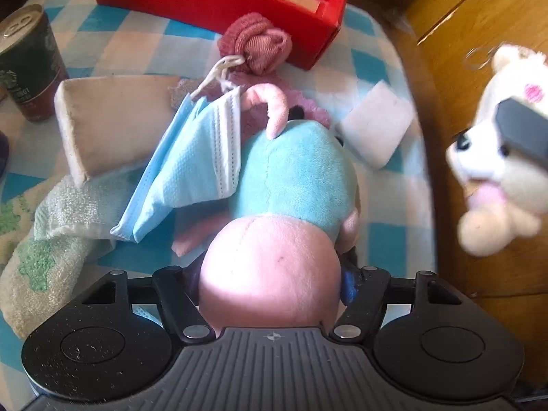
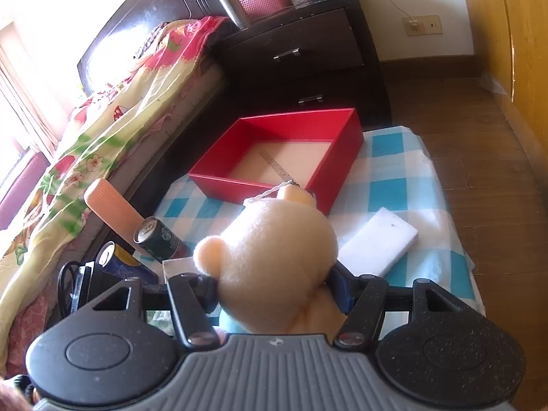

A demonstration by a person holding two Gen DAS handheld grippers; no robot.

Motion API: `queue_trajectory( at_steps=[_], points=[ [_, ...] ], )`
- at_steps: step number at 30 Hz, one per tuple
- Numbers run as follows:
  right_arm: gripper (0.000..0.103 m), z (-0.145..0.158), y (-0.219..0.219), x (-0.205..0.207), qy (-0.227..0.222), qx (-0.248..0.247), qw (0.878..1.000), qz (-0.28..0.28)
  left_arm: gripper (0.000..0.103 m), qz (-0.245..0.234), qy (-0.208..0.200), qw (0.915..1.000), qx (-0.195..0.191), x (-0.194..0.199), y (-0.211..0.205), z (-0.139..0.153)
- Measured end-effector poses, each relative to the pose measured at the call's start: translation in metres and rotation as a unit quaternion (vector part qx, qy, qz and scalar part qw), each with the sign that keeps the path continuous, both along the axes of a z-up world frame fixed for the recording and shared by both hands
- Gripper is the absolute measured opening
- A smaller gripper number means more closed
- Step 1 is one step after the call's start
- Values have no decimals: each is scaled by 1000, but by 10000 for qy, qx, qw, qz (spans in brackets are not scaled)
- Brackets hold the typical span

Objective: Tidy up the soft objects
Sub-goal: 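Lift the pink pig plush with the left tool while the right tool lifts the teddy bear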

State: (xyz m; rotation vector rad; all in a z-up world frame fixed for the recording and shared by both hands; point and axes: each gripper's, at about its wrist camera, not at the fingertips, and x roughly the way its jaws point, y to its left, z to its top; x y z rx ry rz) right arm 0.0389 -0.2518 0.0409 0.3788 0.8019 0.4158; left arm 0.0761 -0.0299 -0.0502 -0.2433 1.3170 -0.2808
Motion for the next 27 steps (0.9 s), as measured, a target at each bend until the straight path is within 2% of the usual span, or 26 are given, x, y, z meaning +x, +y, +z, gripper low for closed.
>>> queue_trajectory(
  at_steps=[7,11,17,24,27],
  points=[
    [40,-2,2,6,40,103,9999,35,68,306,-486,9948,-842,-17,45,44],
    [40,2,3,9,11,233,9997,-29,68,694,-719,9869,-1269,-25,70,67],
    [40,22,6,17,-309,385,9986,-179,69,963,-1310,9709,-1760,-20,94,97],
    [40,34,20,45,-430,406,9979,-249,69,1171,-1632,9609,-1904,7,97,114],
    [40,36,29,58,-466,373,9979,-232,69,1251,-1705,9614,-1761,36,80,116]
  ],
)
